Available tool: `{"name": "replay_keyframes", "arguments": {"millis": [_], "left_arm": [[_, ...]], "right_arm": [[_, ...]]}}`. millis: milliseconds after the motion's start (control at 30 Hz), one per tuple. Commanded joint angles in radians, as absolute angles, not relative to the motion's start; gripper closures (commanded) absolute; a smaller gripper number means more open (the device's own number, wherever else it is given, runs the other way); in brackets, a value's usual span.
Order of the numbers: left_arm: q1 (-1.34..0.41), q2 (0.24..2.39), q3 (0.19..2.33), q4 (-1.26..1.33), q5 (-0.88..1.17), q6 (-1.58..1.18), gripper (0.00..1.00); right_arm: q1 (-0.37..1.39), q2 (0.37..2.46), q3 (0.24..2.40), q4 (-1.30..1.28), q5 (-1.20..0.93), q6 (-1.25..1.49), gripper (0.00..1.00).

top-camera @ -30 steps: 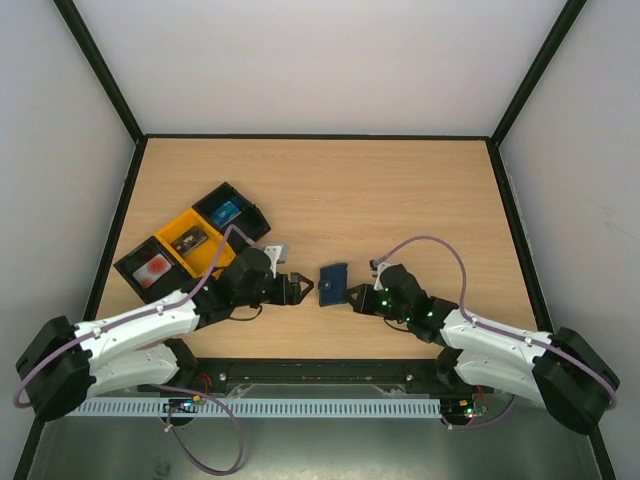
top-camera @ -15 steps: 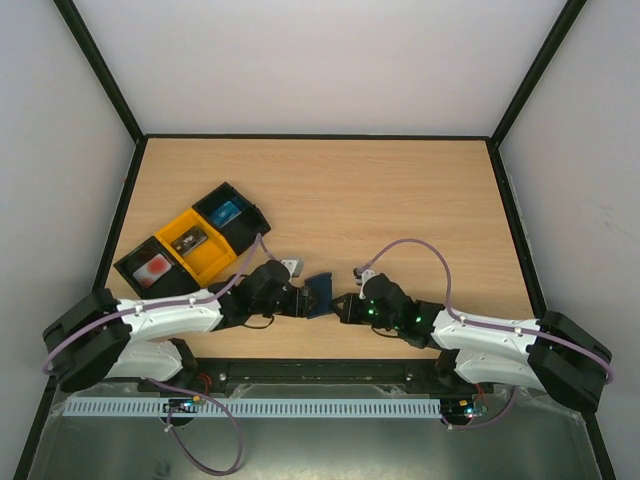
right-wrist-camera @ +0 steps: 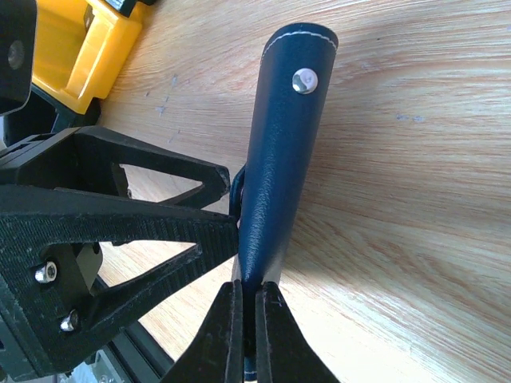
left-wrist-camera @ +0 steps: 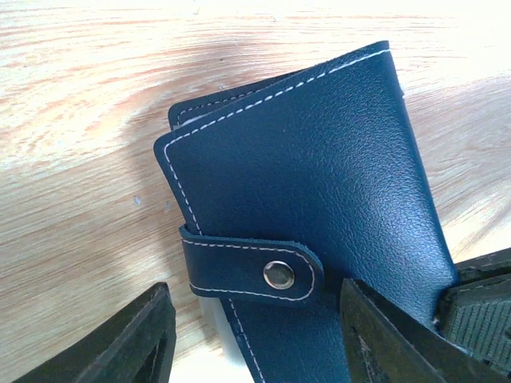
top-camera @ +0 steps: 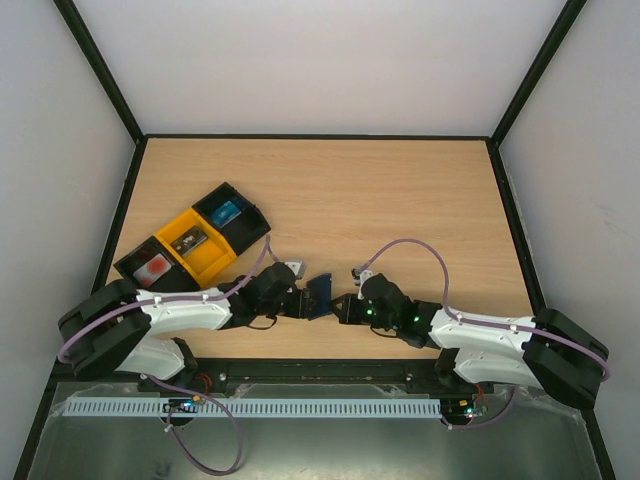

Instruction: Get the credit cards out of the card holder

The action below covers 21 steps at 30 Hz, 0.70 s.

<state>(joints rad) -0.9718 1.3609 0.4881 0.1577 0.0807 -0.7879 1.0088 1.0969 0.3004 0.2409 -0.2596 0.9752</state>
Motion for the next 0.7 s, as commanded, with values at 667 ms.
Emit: {"name": "replay_keyframes", "arguments": {"millis": [667], "left_arm": [[-0.979,1.404,0.546,0.068,-0.022,-0.722,0.63]], "right_arm": [[1.019,1.108,0.321,0.307,-0.285,0.946,0.98]]}}
